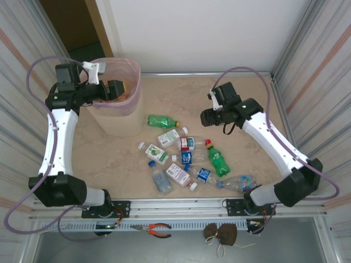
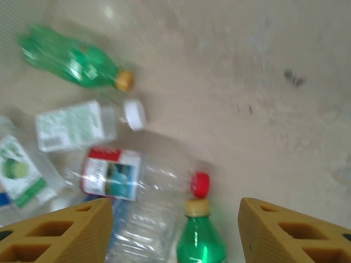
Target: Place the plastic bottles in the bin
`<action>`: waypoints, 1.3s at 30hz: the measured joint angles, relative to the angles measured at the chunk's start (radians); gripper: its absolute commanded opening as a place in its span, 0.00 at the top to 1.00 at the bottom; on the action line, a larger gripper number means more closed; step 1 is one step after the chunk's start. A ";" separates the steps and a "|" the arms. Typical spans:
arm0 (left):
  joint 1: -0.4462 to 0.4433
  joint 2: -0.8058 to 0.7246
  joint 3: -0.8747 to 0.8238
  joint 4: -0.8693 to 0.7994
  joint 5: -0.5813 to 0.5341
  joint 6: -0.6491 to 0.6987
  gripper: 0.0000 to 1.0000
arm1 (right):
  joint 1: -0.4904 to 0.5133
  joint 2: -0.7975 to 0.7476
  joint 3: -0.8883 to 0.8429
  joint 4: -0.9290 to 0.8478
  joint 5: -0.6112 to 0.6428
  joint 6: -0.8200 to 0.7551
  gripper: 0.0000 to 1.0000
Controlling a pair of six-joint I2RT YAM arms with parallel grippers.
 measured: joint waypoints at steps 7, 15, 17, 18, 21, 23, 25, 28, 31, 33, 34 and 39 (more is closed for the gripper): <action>0.000 -0.048 -0.046 0.023 0.021 -0.012 0.27 | -0.023 0.104 -0.101 -0.026 -0.009 -0.013 0.43; 0.000 -0.056 -0.060 0.038 0.025 -0.016 0.27 | -0.031 0.206 -0.163 -0.003 -0.051 -0.029 0.47; 0.000 -0.063 -0.066 0.038 0.025 -0.016 0.27 | -0.031 0.235 -0.174 0.004 -0.058 -0.035 0.49; 0.000 -0.068 -0.069 0.040 0.026 -0.019 0.27 | -0.031 0.251 -0.178 0.007 -0.058 -0.038 0.49; 0.000 -0.083 -0.079 0.045 0.030 -0.023 0.27 | -0.031 0.290 -0.182 0.018 -0.060 -0.040 0.50; 0.000 -0.086 -0.079 0.047 0.035 -0.027 0.27 | -0.034 0.310 -0.182 0.032 -0.062 -0.042 0.51; 0.000 -0.087 -0.079 0.052 0.039 -0.031 0.27 | -0.039 0.330 -0.182 0.040 -0.061 -0.044 0.52; 0.000 -0.087 -0.079 0.053 0.042 -0.032 0.27 | -0.043 0.361 -0.182 0.052 -0.062 -0.048 0.54; 0.000 -0.087 -0.080 0.056 0.042 -0.034 0.27 | -0.044 0.383 -0.180 0.055 -0.062 -0.058 0.55; 0.000 -0.087 -0.080 0.059 0.042 -0.034 0.27 | -0.047 0.393 -0.177 0.057 -0.063 -0.063 0.57; 0.000 -0.087 -0.080 0.060 0.042 -0.034 0.27 | -0.048 0.397 -0.176 0.058 -0.066 -0.064 0.57; 0.000 -0.087 -0.080 0.060 0.042 -0.035 0.28 | -0.056 0.408 -0.172 0.060 -0.077 -0.066 0.63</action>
